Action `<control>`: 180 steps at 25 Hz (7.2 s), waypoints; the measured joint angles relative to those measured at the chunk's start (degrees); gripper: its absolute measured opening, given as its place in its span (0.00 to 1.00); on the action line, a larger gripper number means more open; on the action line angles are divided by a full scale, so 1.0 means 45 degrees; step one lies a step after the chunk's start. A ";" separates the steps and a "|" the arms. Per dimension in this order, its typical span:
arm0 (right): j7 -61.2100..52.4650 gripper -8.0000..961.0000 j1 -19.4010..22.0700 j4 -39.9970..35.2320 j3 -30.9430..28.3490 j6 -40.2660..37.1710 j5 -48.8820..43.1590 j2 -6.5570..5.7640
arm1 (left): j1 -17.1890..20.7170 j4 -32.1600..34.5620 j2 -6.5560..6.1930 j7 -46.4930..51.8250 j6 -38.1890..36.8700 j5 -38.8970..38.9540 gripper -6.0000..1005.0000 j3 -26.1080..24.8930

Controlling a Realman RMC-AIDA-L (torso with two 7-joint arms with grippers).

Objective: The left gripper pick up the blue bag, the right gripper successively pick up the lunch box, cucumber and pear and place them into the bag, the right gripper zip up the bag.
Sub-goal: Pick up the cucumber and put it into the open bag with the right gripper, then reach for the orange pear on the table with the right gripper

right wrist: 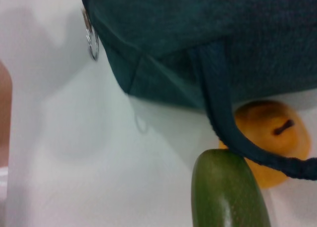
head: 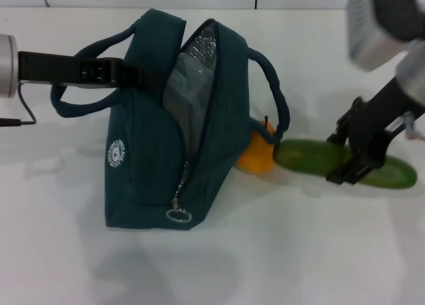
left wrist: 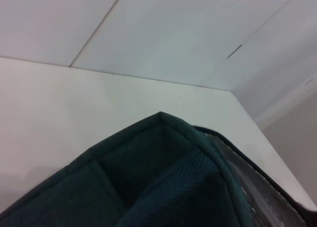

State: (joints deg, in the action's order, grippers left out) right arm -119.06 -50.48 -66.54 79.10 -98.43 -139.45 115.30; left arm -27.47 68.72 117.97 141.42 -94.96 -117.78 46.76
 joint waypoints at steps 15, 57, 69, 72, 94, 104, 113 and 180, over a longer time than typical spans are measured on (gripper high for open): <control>0.0950 0.67 0.1362 -0.2905 -0.4803 -0.2092 0.3037 -0.0104 | -0.0047 0.0002 0.0033 0.0088 -0.0071 0.0132 0.05 -0.0002; 0.9348 0.75 0.2488 0.4749 0.1069 0.4827 1.5380 0.0139 | -0.0160 -0.0019 0.0150 -0.0001 0.0016 0.0488 0.05 0.0051; 0.9278 0.78 0.2532 0.4768 0.1112 0.5021 1.5240 0.0118 | -0.0126 -0.0019 0.0127 0.0000 0.0056 0.0488 0.05 0.0038; 0.9258 0.79 0.2538 0.4769 0.1113 0.5047 1.5239 0.0119 | -0.0126 -0.0019 0.0121 0.0000 0.0064 0.0488 0.05 0.0028; 0.9049 0.84 0.5242 0.4143 -0.2367 0.4859 1.4584 -0.0370 | 0.0538 -0.0576 0.0020 -0.0693 0.0266 0.0493 0.05 -0.0581; 1.0047 0.84 0.5566 0.6003 -0.2798 0.4905 1.4548 -0.0258 | 0.0453 -0.2076 -0.0101 -0.1778 0.0298 0.0568 0.05 -0.1620; 1.0552 0.84 0.5506 0.7029 -0.2807 0.5230 1.4238 -0.0207 | 0.0495 -0.2535 -0.0199 -0.2314 0.0506 0.0562 0.05 -0.1652; 1.4168 0.24 0.3979 0.7504 0.2598 0.7721 1.6298 0.0197 | 0.0637 -0.4296 -0.0347 -0.3672 0.1162 0.0568 0.05 -0.3165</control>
State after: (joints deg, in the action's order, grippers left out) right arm -55.30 -32.58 -32.78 90.80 -63.69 -66.11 116.19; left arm -24.60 49.39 116.41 124.89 -89.73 -115.22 32.52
